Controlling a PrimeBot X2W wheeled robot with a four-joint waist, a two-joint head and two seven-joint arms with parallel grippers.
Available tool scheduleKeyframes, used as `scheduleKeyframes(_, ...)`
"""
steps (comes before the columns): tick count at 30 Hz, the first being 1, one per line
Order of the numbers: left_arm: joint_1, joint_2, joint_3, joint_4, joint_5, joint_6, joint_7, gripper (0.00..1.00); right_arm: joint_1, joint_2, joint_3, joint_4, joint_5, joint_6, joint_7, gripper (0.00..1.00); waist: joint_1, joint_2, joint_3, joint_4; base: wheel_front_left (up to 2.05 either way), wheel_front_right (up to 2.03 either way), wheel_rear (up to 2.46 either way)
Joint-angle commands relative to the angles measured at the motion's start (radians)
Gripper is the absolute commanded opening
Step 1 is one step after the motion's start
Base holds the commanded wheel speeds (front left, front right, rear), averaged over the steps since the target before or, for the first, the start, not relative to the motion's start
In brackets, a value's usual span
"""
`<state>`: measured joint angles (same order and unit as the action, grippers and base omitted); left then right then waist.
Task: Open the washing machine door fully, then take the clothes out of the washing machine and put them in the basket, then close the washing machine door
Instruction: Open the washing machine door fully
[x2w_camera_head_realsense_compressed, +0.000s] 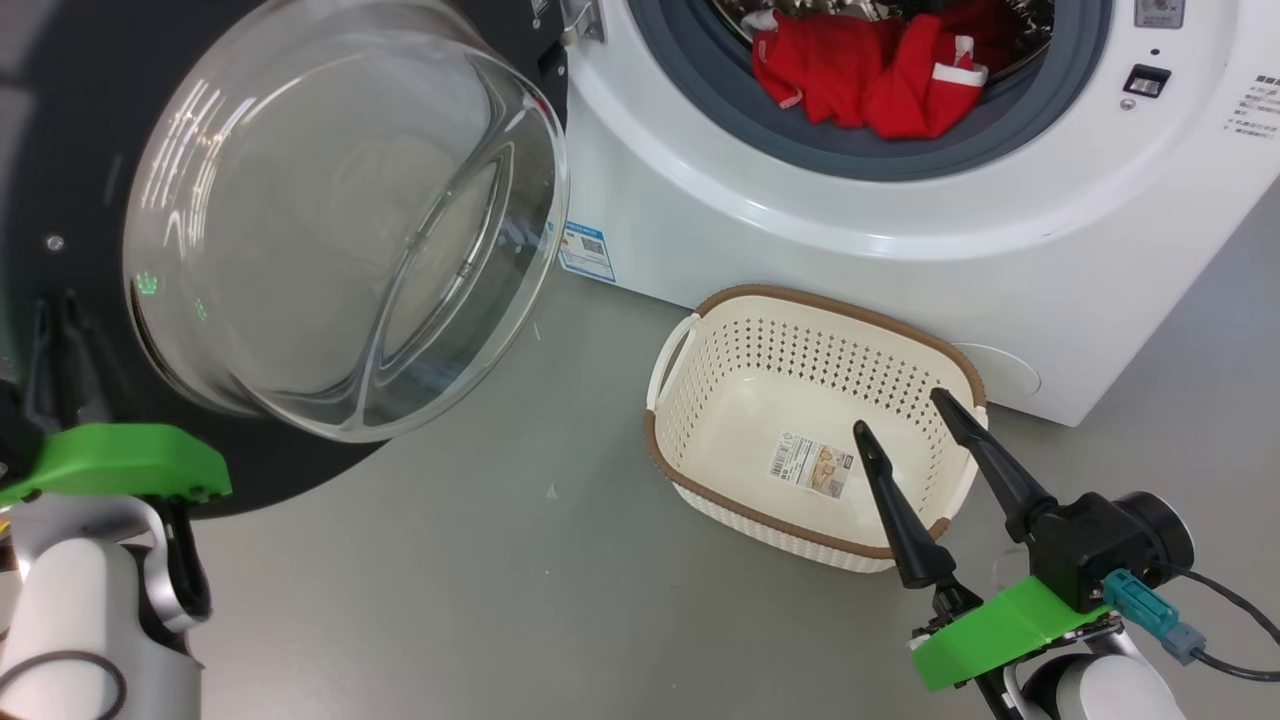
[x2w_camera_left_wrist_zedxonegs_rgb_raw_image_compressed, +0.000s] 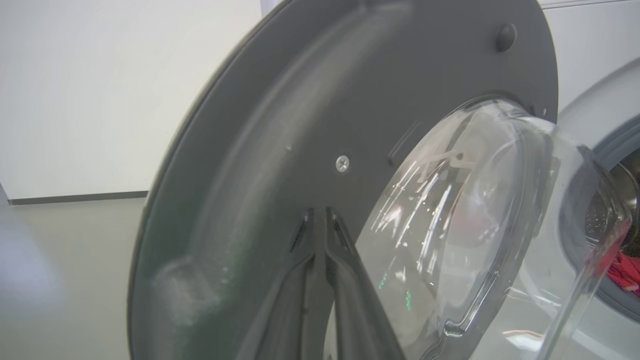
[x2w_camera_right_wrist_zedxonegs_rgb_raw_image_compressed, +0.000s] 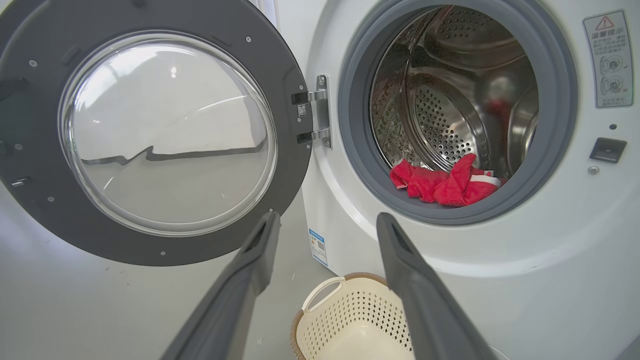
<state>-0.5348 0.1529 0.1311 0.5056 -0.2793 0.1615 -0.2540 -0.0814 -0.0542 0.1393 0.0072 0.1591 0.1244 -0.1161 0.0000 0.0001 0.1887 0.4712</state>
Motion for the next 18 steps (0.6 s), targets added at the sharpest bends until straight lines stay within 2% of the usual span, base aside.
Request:
scheduleKeyframes(1, 0.015, 0.031, 0.034, -0.055, 0.011, -0.010, -0.008, 1.00, -0.026, 0.004, 0.019, -0.019, 0.007, 0.006, -0.017, 1.00, 0.0000, -0.0001, -0.007, -0.005, 0.00, 0.00, 0.00)
scheduleKeyframes(6, 0.047, 0.012, 0.029, -0.143, 0.017, -0.021, -0.008, 1.00, -0.027, 0.004, 0.007, -0.007, 0.018, 0.006, -0.034, 1.00, 0.0000, -0.0001, -0.019, -0.019, 0.00, 0.00, 0.00)
scheduleKeyframes(18, 0.150, -0.026, -0.043, -0.480, 0.025, -0.044, 0.025, 1.00, -0.042, 0.004, -0.053, 0.029, 0.039, 0.006, -0.081, 1.00, 0.0000, -0.0001, -0.048, -0.097, 0.00, 0.00, 0.00)
